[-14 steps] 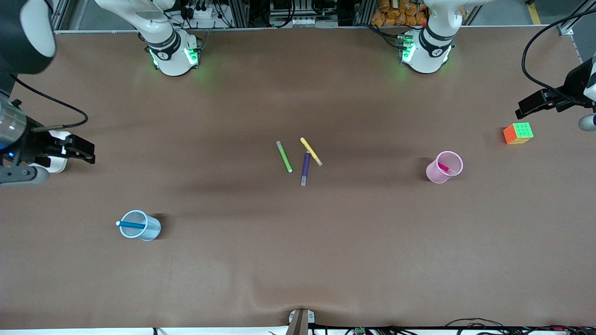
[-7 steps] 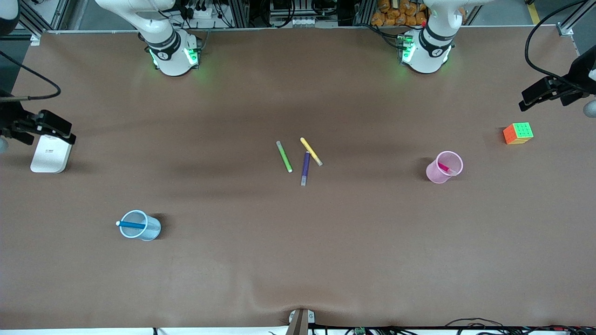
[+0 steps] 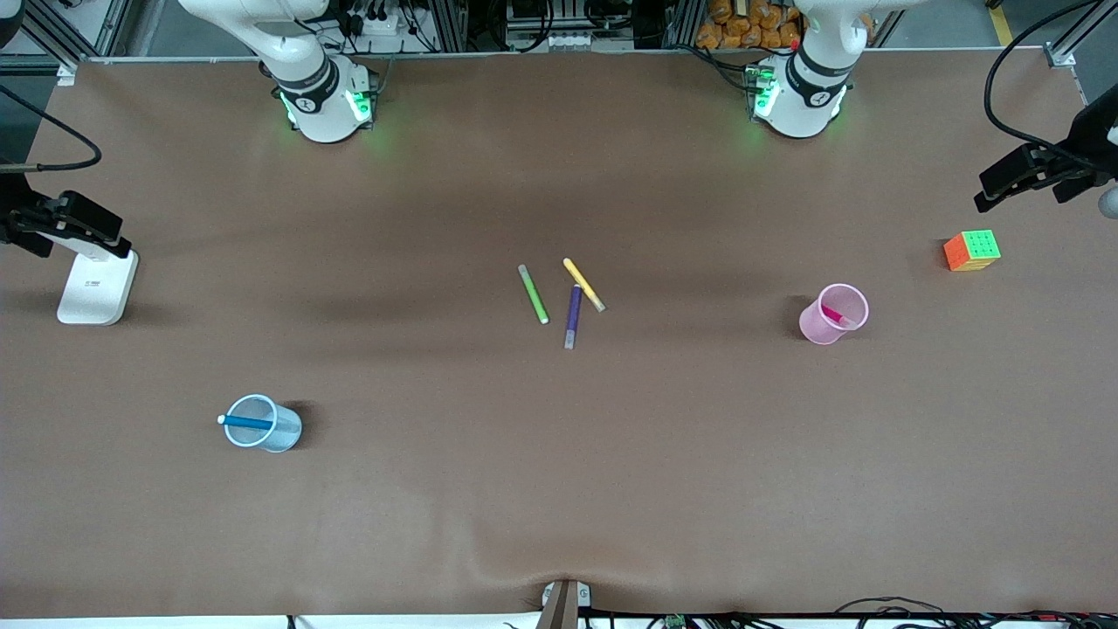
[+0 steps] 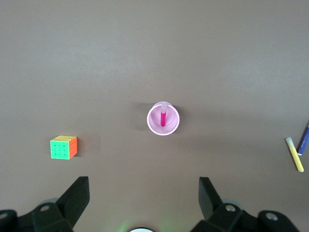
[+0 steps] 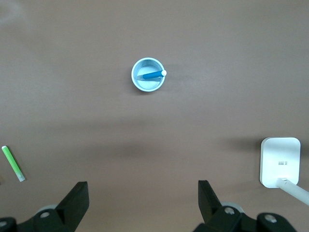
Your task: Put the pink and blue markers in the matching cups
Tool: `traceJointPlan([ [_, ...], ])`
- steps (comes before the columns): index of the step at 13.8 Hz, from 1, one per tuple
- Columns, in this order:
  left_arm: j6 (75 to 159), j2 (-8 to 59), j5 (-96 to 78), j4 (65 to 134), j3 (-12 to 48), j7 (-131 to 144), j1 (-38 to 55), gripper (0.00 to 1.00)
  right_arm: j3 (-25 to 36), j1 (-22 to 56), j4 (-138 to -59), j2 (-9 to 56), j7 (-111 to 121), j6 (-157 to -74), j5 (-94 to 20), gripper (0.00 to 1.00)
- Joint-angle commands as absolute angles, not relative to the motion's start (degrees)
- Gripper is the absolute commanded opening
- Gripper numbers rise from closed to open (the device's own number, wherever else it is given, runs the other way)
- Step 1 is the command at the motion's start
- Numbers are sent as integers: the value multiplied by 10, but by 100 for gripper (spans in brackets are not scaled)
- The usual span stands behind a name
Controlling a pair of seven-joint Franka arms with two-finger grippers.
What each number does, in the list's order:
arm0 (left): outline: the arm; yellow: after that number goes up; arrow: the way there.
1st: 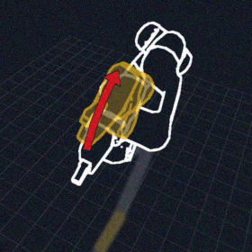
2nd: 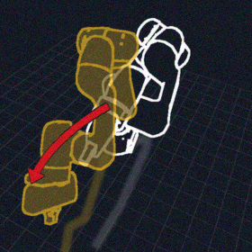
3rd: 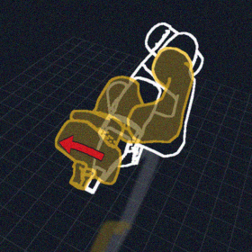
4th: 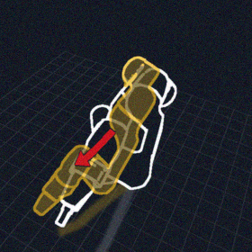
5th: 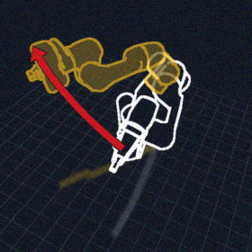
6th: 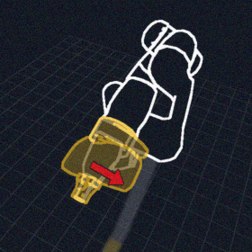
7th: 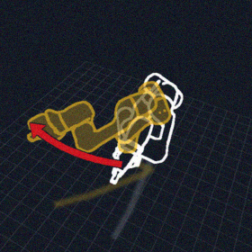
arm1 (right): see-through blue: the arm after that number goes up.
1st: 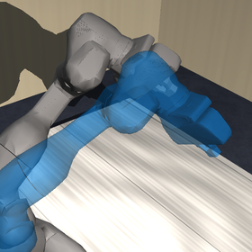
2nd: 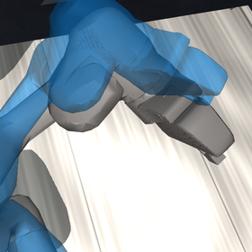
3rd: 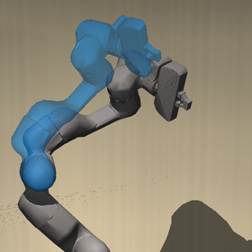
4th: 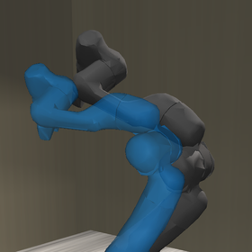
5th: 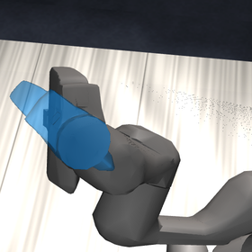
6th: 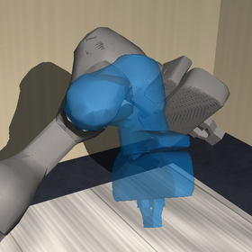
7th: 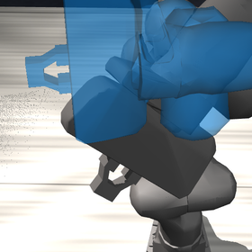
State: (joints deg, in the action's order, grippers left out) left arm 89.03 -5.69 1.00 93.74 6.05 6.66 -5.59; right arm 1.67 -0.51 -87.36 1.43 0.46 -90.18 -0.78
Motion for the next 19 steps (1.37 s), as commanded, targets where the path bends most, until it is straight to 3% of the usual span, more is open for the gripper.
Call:
traceJointPlan([
  [1, 893, -58, 4, 928, 63, 58, -59, 100, 11, -12, -893, -3, -2, -913, -11, 100],
  [12, 893, -53, 4, 925, 68, 59, -48, 100, 12, -14, -885, 2, 16, -903, -11, 100],
  [15, 879, -61, 6, 927, 16, 59, 9, 100, 12, -15, -885, 1, 18, -900, -9, 100],
  [19, 858, -52, 6, 912, -9, 58, 25, 100, 12, -14, -884, 2, 19, -896, 1, 100],
])
